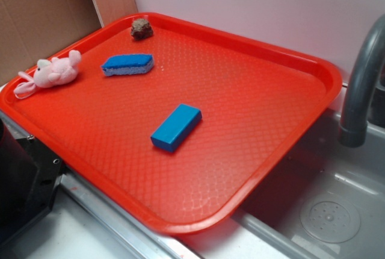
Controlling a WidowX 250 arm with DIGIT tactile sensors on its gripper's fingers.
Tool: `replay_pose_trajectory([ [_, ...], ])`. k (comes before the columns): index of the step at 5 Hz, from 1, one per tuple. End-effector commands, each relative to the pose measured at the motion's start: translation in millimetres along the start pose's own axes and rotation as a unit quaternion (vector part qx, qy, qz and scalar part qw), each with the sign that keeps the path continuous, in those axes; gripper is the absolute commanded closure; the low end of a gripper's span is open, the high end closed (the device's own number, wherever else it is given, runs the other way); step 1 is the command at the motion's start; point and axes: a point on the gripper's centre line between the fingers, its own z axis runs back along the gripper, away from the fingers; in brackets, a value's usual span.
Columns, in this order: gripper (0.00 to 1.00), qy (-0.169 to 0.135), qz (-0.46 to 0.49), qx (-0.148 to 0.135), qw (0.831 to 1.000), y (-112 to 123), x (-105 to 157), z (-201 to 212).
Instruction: Grab the blue block.
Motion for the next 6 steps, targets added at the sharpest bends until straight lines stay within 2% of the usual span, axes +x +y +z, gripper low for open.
replay_pose_trajectory([
  [1, 0.00, 0.000, 0.000, 0.000, 1.000, 0.0, 0.0, 0.0],
  [2, 0.00, -0.012, 0.060, 0.024, 0.998, -4.8, -0.2, -50.5],
  [3, 0.00, -0.011, 0.147, -0.019, 0.989, -23.2, 9.7, -98.9],
  [4, 0.00, -0.003, 0.164, -0.012, 0.986, -42.2, 22.2, -140.6],
  [5, 0.00, 0.009, 0.127, -0.032, 0.991, -56.2, 32.0, -173.7],
  [6, 0.00, 0.018, 0.102, -0.021, 0.994, -66.4, 48.6, -194.9],
])
